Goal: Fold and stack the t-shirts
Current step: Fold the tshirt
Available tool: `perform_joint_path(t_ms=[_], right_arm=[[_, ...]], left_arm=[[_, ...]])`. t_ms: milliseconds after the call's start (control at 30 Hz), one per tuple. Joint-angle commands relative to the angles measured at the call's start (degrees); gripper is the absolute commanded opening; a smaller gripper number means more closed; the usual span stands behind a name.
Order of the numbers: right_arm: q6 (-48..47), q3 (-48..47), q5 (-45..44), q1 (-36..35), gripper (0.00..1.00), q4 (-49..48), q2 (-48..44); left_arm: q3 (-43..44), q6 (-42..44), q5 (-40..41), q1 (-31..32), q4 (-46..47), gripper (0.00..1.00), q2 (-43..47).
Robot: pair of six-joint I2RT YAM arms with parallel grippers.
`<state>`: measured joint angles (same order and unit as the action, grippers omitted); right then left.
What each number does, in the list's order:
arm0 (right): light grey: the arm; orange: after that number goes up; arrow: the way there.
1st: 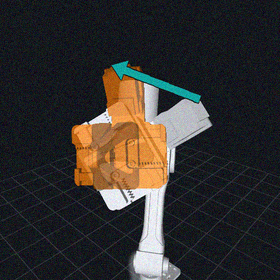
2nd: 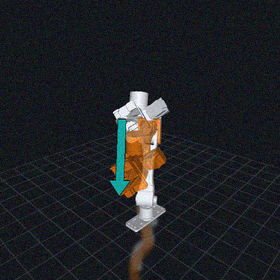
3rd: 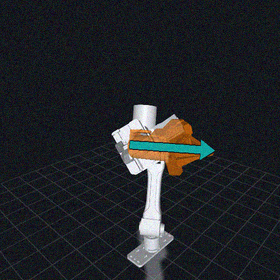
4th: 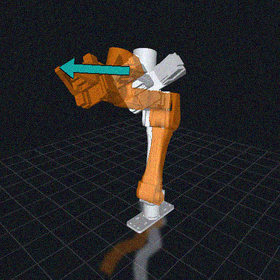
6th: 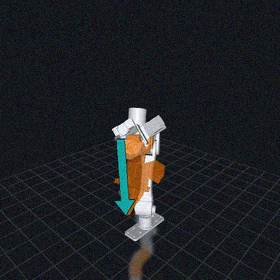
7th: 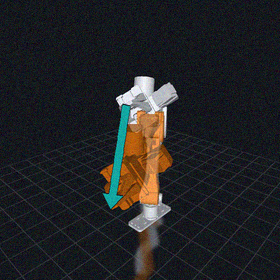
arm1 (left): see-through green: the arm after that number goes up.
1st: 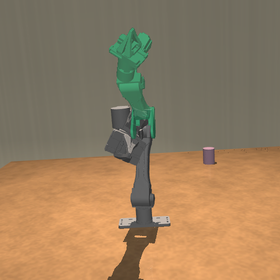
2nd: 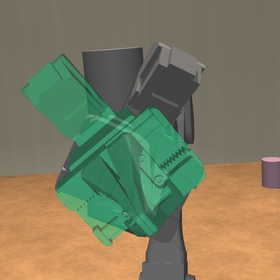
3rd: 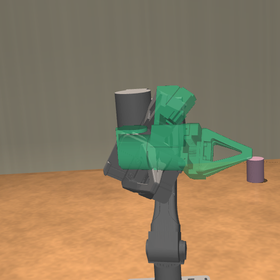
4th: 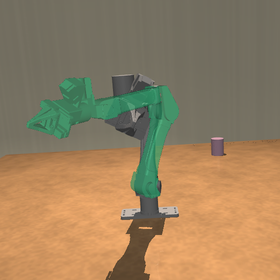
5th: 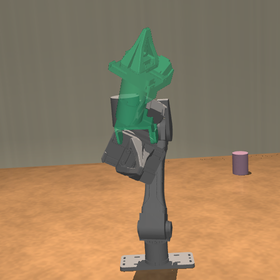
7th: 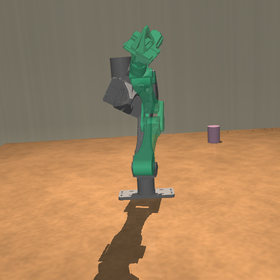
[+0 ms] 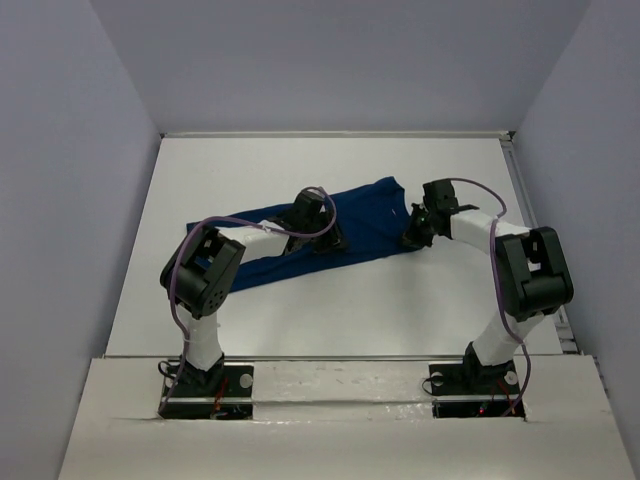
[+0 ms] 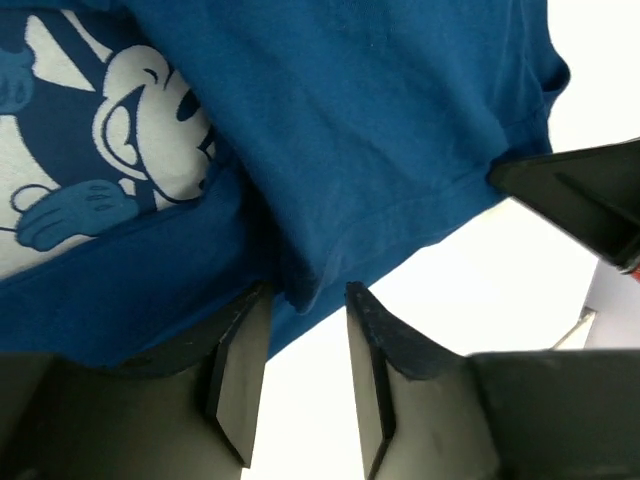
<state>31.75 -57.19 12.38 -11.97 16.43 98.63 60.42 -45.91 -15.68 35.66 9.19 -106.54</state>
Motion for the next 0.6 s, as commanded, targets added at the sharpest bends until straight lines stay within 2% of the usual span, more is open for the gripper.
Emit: perform_joint_path(t_ms=[0,33,67,133,200,267,333,367,400,467,500,567], right_arm=[[-0.9,-3.2,-2.2,0.2,0.23,-1.6,-1.0],[-1.5,-2.9,-2.7,0.2,0.43,-1.3,-1.7],[-2.0,-3.0,-2.8,0.2,0.53,-1.0,-2.5],[-4.1,-5.1,-2.5,0.8,0.63,0.8,-5.2],[-4.6,-7.9,-1.2,1.3,0.61,1.4,-5.0],[-4.9,-11.5,2.1,1.3,0.46,1.4,-3.4],[-4.8,-17.9,3.3,1.9,0.18,1.6,1.1],[-4.4,-19.8,3.5,1.9,0.09,0.2,2.6],[-4.2,-22.7,4.0,2.4,0.06,-0.9,4.1],[-3.3,-25.7,6.1,3.6,0.14,-2.9,9.4],[-3.3,-28.8,8.6,3.6,0.32,-3.3,11.1],[-3.5,-31.0,10.8,5.2,0.39,-5.6,15.5]], left_arm=[[0.7,2.6,1.5,0.4,-1.2,0.49,1.4],[0.7,3.2,2.4,0.4,-1.9,0.51,2.6],[0.9,4.1,3.1,0.4,-2.7,0.54,3.6],[2.4,8.2,6.1,0.4,-7.0,0.6,8.4],[4.1,9.3,8.2,0.4,-9.0,0.6,10.2],[6.4,11.7,9.6,0.4,-11.3,0.6,10.7],[11.1,13.1,9.9,-0.2,-13.8,0.6,9.3],[12.5,13.4,10.0,-0.8,-14.6,0.6,8.6],[15.3,13.7,10.1,-1.3,-14.8,0.6,6.9],[18.0,14.2,9.8,-2.1,-15.5,0.59,4.9],[20.3,14.3,10.0,-2.9,-15.7,0.59,2.7],[22.1,14.6,10.0,-3.7,-15.9,0.58,0.6]])
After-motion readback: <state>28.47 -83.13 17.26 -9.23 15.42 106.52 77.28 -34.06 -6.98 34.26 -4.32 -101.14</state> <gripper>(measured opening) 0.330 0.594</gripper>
